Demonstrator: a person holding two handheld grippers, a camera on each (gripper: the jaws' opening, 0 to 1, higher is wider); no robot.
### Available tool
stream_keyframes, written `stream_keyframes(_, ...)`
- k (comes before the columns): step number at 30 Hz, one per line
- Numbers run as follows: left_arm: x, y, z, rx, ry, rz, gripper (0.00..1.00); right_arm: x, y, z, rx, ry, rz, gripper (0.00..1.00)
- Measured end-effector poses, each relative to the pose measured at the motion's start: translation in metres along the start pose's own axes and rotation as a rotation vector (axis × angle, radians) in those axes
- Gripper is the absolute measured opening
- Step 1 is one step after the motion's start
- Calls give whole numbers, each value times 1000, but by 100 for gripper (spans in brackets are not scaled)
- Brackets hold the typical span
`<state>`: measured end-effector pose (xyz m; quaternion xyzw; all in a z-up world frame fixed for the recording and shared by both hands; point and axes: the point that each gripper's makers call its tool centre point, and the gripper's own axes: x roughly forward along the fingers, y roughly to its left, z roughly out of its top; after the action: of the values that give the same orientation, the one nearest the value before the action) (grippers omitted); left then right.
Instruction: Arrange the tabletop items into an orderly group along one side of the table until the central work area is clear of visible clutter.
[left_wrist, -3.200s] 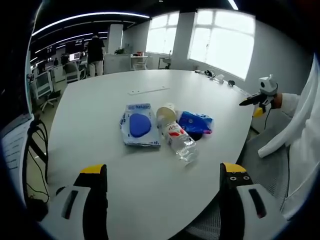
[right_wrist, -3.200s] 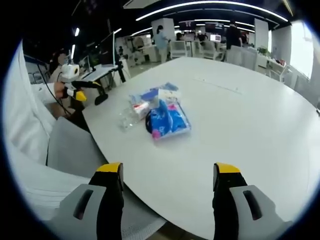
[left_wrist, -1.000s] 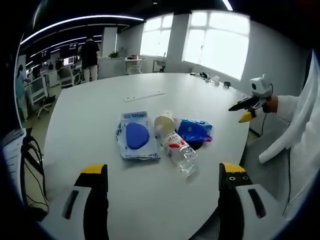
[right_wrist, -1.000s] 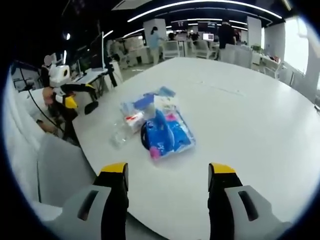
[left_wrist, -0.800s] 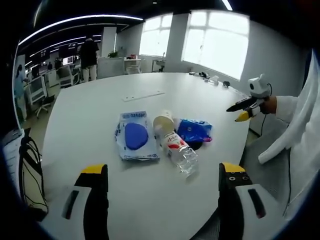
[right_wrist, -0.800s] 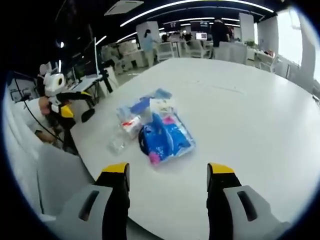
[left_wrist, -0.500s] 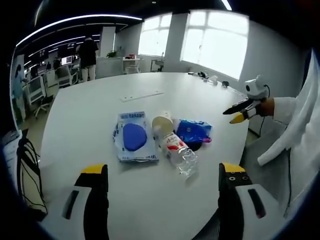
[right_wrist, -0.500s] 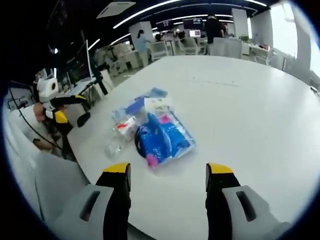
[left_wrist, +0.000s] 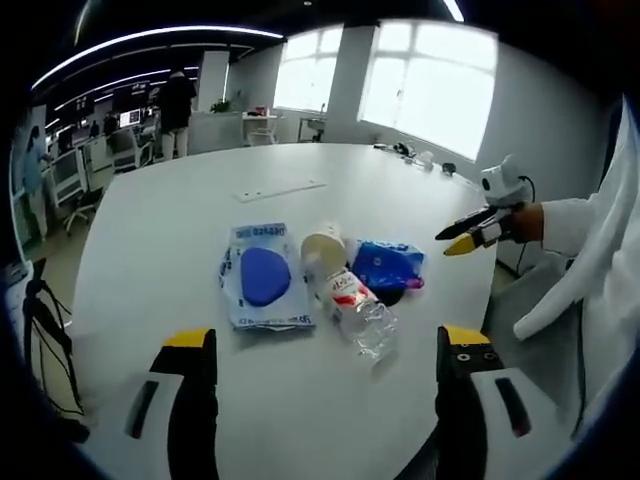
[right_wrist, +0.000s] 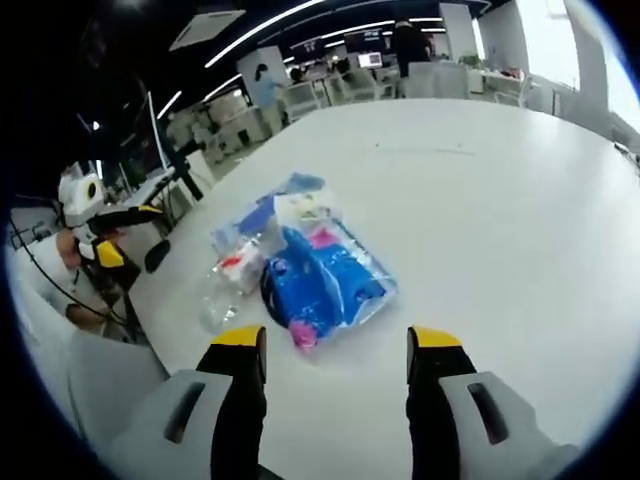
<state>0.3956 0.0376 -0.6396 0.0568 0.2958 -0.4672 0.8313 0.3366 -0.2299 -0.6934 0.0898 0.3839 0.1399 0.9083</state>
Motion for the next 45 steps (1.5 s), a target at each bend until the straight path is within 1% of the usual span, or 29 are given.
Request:
stream_keyframes(3,3,0,0,-1,1,-4,93,6,-1,-1,0,7,-7,53)
stream_keyframes(10,14,-1,0,-6,7,-20,93,21,-5,-10,29,41,-24,48)
stream_keyframes(12,17,-1,1,-8,7,-23,93,25,-5,-12,40,43,-28,46)
stream_keyframes(15,21,-2,2,-8,9,-29,93,28,-5,-14,50,49,-30,42)
stream_keyframes(19,26,-2,3,-6,12,-39,93,34,-6,-16,71,56,-32,40)
stream_keyframes(21,28,-2,3,-7,12,-43,93,37,-6,-16,82,56,-32,37)
stream_keyframes(30,38,-7,5,-2,18,-65,93,47,-6,-19,119,67,-40,28)
stream_keyframes(32,39,-8,5,0,19,-68,92,48,-6,-22,132,79,-43,25)
stream_keyframes(39,46,-13,11,11,16,-85,91,49,-10,-26,153,85,-66,9)
stream_keyframes(41,49,-15,12,12,16,-90,91,48,-11,-26,170,80,-74,8)
stream_keyframes(45,53,-21,14,21,16,-104,89,47,-13,-27,191,79,-83,1)
